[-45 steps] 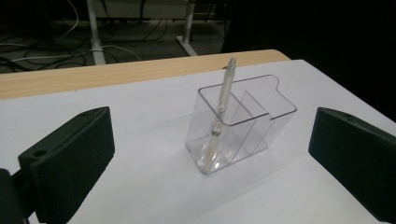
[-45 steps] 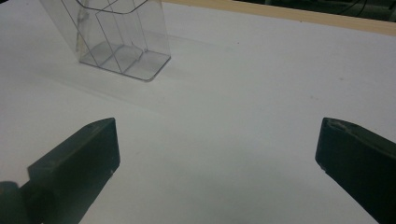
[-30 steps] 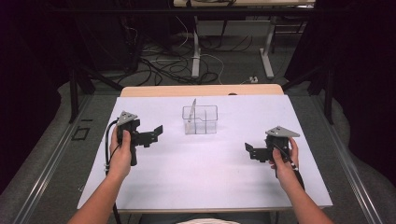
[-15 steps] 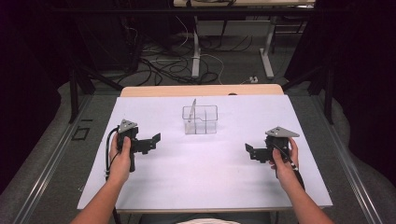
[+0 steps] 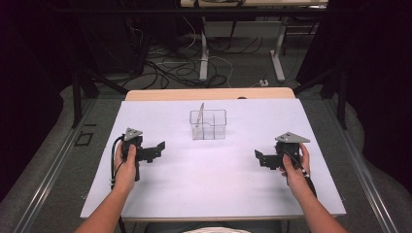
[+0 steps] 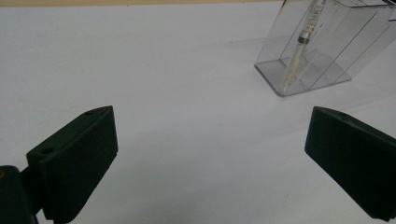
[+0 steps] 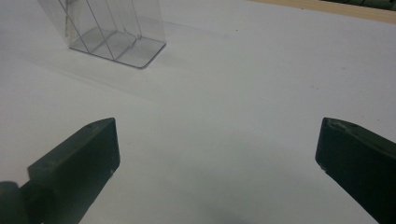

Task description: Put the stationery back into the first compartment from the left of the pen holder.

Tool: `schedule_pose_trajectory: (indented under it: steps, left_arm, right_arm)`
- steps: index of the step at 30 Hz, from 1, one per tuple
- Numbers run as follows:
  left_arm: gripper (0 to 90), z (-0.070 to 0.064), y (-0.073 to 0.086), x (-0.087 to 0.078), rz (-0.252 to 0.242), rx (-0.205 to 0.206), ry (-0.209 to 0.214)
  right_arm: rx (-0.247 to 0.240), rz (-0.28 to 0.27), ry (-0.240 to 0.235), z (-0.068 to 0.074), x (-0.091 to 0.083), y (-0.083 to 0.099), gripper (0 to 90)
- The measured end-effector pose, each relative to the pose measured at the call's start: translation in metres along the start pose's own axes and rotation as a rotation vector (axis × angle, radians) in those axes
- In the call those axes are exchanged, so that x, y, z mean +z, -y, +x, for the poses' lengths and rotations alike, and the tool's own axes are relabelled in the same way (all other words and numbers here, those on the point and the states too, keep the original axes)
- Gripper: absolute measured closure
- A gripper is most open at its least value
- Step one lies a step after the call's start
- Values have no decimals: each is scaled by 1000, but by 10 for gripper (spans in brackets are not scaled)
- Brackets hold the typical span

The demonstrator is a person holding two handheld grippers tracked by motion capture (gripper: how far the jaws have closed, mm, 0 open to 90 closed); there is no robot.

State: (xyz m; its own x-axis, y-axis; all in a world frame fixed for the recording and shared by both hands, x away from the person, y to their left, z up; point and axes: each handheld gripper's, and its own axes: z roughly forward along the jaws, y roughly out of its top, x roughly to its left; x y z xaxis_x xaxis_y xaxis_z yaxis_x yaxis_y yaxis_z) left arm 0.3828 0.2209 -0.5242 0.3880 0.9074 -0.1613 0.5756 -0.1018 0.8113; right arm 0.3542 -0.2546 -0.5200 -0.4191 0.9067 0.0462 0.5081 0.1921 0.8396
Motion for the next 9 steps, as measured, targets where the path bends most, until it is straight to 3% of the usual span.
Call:
schedule_pose_trajectory:
  steps: [9]
  left_arm:
    - [25,-1,-1,1,6,2,0]
  right_arm:
    - [-1,10,2,-2,3,2,0]
